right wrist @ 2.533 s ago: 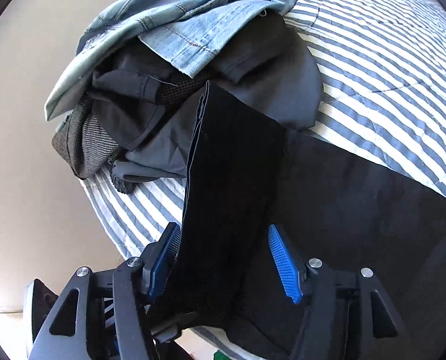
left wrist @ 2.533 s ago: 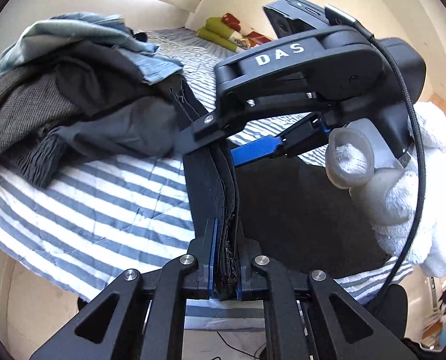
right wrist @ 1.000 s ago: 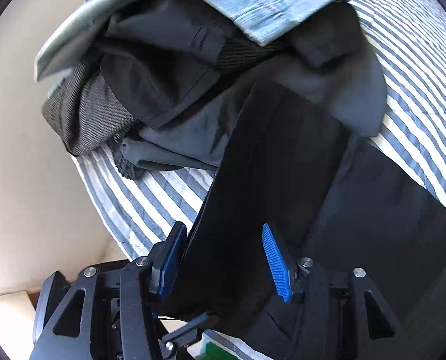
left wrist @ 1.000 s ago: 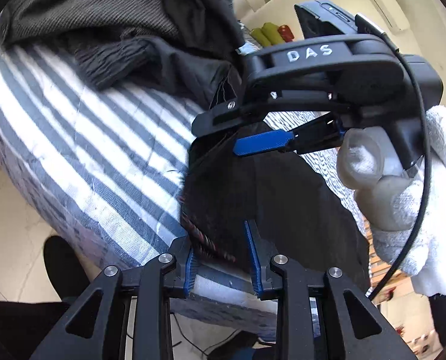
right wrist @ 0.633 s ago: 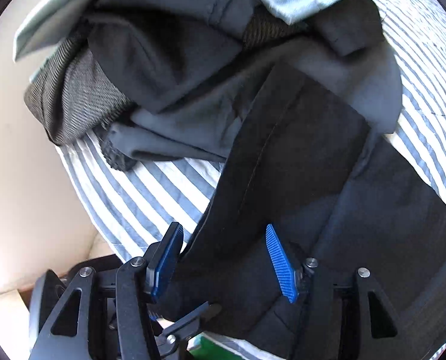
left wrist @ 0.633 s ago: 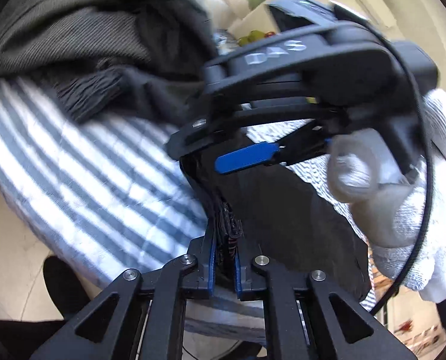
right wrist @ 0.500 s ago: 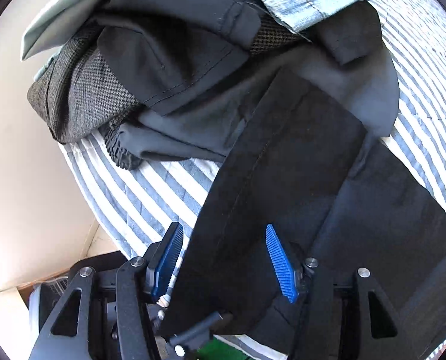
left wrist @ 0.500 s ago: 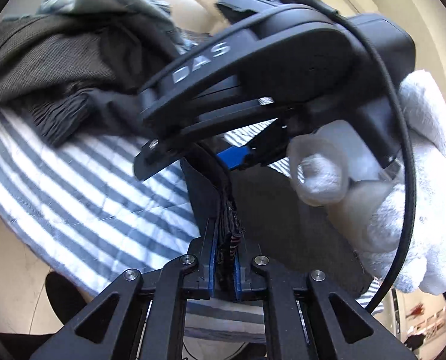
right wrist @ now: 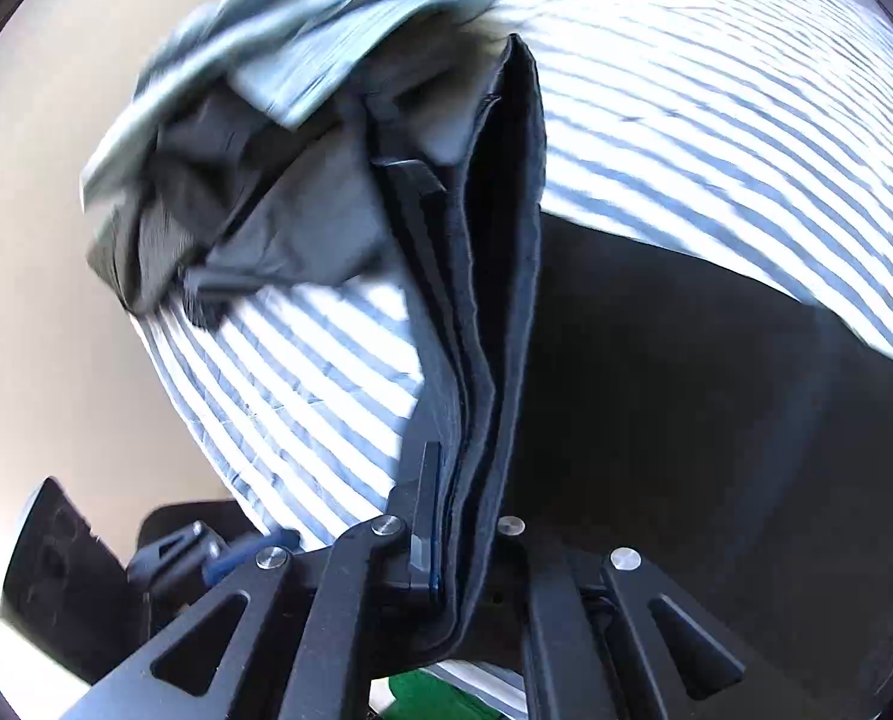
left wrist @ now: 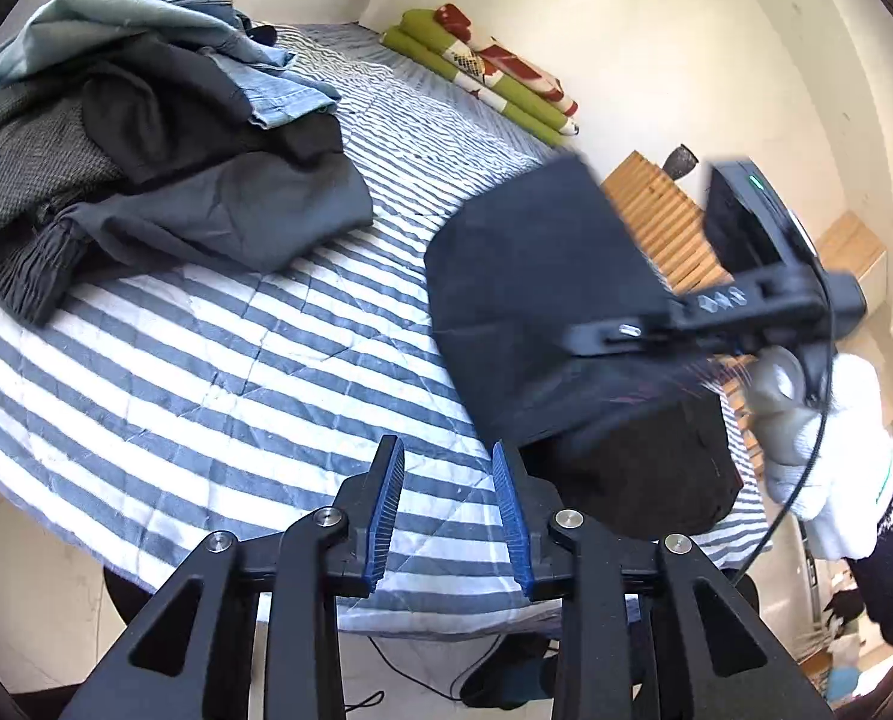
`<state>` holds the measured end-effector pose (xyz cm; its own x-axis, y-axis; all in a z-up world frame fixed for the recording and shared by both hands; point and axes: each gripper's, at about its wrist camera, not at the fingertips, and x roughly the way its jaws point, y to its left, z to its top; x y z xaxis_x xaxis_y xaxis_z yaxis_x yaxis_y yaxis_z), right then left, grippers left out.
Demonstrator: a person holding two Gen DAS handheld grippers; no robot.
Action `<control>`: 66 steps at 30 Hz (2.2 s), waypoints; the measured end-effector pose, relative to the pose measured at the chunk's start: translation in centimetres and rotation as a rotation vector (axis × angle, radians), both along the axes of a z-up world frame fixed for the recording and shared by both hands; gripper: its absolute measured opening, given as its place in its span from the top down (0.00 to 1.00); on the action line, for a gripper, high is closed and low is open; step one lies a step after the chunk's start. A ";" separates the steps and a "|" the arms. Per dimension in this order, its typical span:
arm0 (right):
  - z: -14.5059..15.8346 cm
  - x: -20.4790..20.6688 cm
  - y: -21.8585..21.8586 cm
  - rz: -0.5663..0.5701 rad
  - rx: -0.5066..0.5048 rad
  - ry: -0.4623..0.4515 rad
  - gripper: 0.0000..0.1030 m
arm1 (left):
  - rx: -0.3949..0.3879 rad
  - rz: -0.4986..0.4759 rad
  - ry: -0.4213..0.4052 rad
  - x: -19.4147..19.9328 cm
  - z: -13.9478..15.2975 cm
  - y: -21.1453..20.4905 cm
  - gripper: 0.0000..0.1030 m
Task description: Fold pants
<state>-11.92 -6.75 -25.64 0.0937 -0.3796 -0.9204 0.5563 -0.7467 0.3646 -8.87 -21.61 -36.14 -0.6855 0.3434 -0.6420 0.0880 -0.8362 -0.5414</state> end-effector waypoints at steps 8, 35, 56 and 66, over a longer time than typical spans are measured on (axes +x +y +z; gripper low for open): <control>1.1 -4.1 20.2 -0.316 -0.048 0.061 0.98 | -0.049 -0.183 -0.001 -3.6 4.8 10.3 0.68; -5.3 -6.4 41.0 -0.657 -0.179 -0.125 0.94 | -0.201 -0.550 -0.081 -7.0 5.6 27.3 0.68; -3.4 -5.1 33.1 -0.388 0.102 0.198 0.62 | -0.201 -0.515 -0.041 -5.8 3.7 25.7 0.67; -0.1 -3.3 30.4 -0.297 0.104 0.288 0.68 | -0.151 -0.526 -0.081 -6.8 1.9 24.6 0.67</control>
<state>-15.22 23.67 -25.78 -0.2722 -0.2549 -0.9279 0.3794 -0.9146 0.1399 -15.65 3.03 -34.20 -0.3930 0.5262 -0.7541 -0.3262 -0.8465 -0.4206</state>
